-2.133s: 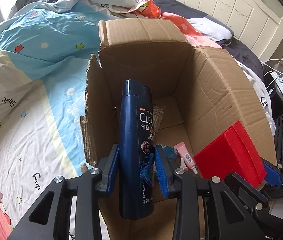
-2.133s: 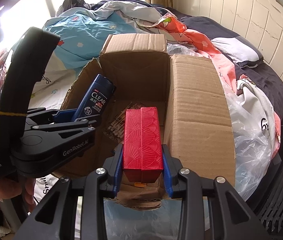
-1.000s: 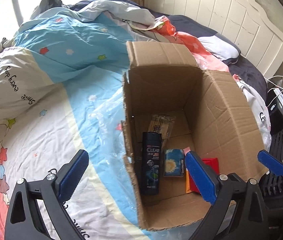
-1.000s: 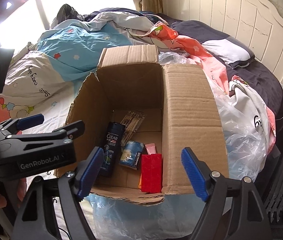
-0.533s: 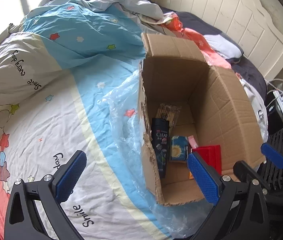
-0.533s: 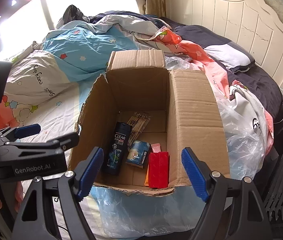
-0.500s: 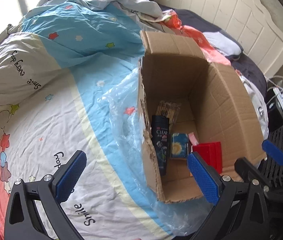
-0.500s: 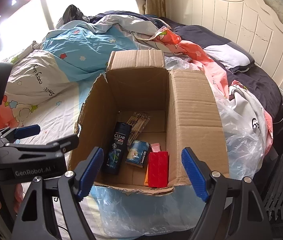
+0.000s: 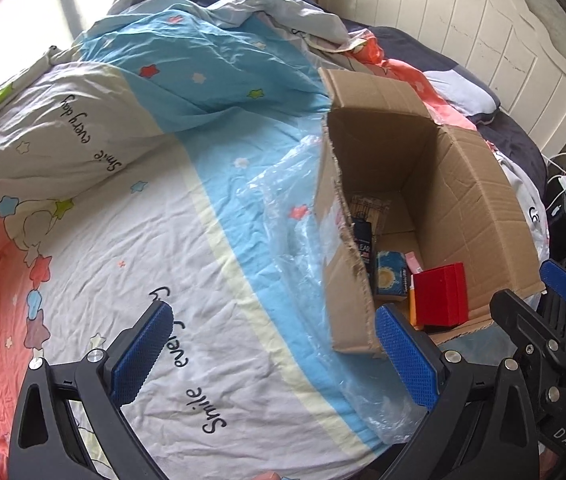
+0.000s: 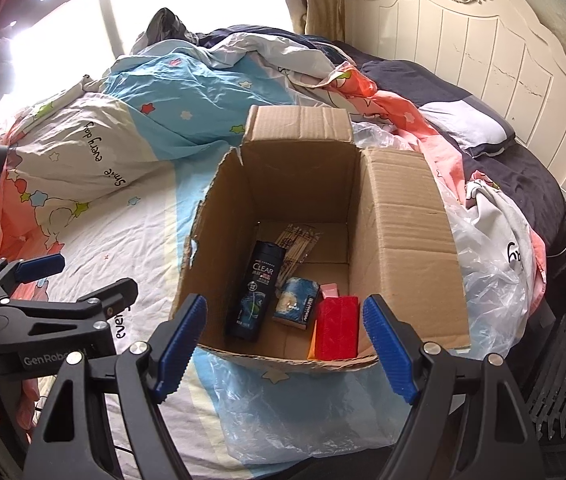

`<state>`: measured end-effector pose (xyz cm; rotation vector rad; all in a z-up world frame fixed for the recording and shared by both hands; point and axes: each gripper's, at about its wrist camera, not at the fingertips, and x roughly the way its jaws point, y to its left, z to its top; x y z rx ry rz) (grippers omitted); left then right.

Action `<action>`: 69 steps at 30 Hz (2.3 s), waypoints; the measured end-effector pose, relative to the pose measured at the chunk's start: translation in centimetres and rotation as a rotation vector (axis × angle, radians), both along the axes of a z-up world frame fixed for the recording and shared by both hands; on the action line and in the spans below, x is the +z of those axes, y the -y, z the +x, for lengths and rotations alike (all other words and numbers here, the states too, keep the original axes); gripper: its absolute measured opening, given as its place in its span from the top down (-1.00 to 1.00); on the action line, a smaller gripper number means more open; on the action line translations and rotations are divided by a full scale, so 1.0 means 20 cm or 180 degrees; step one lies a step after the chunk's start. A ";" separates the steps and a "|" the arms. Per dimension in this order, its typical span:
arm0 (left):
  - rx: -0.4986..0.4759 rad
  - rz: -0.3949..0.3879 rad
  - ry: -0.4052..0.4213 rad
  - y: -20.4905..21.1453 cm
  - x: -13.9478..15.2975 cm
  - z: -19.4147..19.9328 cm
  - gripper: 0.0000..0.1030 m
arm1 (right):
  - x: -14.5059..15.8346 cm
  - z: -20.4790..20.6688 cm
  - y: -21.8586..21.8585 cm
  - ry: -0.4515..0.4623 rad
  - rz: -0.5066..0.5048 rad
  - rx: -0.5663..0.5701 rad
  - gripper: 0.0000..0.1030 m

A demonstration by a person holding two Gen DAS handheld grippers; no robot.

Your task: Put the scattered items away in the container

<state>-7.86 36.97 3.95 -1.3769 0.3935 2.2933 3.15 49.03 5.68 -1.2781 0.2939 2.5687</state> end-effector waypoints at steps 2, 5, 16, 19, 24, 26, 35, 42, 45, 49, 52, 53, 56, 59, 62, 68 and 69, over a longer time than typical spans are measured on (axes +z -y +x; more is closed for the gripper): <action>0.0035 0.0003 -0.0007 0.04 0.01 0.01 -1.00 | 0.00 0.00 0.02 0.0012 0.0007 0.0019 -0.51; 0.0082 -0.0010 -0.0010 0.09 0.00 0.02 -1.00 | 0.00 0.00 0.06 0.0028 0.0007 0.0050 -0.51; 0.0232 -0.0016 -0.0021 0.26 -0.01 0.10 -1.00 | 0.01 -0.02 0.27 0.0028 0.0088 0.0252 -0.52; 0.0313 -0.0022 0.0000 0.34 -0.01 0.10 -1.00 | 0.02 -0.03 0.33 0.0014 0.0092 0.0335 -0.52; 0.0507 -0.0042 -0.0023 0.52 -0.01 0.11 -1.00 | 0.01 -0.05 0.47 0.0033 0.0108 0.0469 -0.52; 0.0603 -0.0052 -0.0011 0.60 -0.01 0.11 -1.00 | 0.00 -0.06 0.53 0.0050 0.0176 0.0535 -0.52; 0.1022 -0.0086 0.0000 0.96 -0.02 0.14 -1.00 | -0.02 -0.12 0.80 0.0064 0.0146 0.0861 -0.52; 0.1302 -0.0094 -0.0017 1.20 -0.01 0.16 -1.00 | -0.06 -0.16 1.00 0.0120 0.0062 0.1059 -0.52; 0.1415 -0.0076 -0.0022 1.30 0.00 0.16 -1.00 | -0.06 -0.17 1.09 0.0102 0.0045 0.1154 -0.52; 0.1507 -0.0063 -0.0022 1.40 -0.01 0.18 -1.00 | -0.06 -0.19 1.19 0.0101 -0.0014 0.1236 -0.52; 0.1542 -0.0067 -0.0012 1.45 -0.02 0.19 -1.00 | -0.07 -0.20 1.27 0.0115 0.0047 0.1335 -0.52; 0.1556 -0.0066 -0.0011 1.47 -0.02 0.20 -1.00 | -0.07 -0.20 1.29 0.0115 0.0071 0.1368 -0.52; 0.1614 -0.0051 0.0022 1.54 -0.04 0.21 -1.00 | -0.08 -0.20 1.35 0.0126 0.0070 0.1416 -0.52; 0.1649 -0.0041 0.0033 1.57 -0.04 0.21 -1.00 | -0.08 -0.20 1.40 0.0135 0.0099 0.1468 -0.52; 0.1664 -0.0017 0.0020 1.59 -0.05 0.21 -1.00 | -0.09 -0.21 1.42 0.0149 0.0125 0.1487 -0.52; 0.1684 0.0007 0.0031 1.61 -0.06 0.20 -1.00 | -0.09 -0.22 1.44 0.0158 0.0153 0.1510 -0.52; 0.1683 0.0006 0.0033 1.61 -0.06 0.20 -1.00 | -0.09 -0.22 1.45 0.0154 0.0154 0.1512 -0.52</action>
